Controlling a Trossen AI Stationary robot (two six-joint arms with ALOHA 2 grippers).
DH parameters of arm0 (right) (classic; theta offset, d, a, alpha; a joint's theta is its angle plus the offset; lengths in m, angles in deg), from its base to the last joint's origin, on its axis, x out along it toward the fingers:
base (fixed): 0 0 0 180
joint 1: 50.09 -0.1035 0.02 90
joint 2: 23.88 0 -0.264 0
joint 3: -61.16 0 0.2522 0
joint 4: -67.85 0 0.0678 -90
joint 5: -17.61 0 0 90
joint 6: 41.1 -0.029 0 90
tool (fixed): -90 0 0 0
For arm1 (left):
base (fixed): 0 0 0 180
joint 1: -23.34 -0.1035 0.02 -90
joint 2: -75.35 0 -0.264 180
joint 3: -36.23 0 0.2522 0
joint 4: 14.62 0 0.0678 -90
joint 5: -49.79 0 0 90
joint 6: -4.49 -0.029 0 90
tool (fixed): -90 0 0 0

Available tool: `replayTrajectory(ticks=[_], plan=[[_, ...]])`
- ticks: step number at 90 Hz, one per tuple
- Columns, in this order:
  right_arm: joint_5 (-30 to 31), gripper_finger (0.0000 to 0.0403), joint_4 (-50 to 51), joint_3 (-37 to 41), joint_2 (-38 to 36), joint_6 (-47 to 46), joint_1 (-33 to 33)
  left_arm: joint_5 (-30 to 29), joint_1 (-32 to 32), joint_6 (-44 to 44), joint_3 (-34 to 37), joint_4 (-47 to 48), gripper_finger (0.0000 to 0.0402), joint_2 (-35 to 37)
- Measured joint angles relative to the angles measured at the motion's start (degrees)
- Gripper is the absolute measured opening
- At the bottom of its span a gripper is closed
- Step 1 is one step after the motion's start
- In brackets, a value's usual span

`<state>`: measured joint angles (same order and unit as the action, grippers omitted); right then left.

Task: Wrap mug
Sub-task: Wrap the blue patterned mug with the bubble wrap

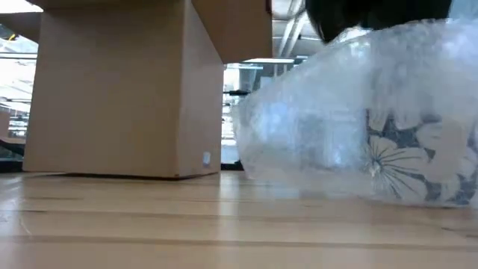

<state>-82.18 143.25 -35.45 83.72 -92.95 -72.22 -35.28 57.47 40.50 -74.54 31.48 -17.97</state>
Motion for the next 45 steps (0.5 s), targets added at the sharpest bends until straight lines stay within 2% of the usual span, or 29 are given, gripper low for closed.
replayTrajectory(ticks=[21,45], plan=[[1.0,0.0000,0.7,-0.4,6.4,-0.1,0.0,0.1,0.0,0.0,0.0,-0.2,0.0175,0.0],[2.2,0.0000,10.3,-8.6,3.6,-0.2,0.7,0.4,0.1,-0.7,0.0,-2.9,0.0175,0.0]])
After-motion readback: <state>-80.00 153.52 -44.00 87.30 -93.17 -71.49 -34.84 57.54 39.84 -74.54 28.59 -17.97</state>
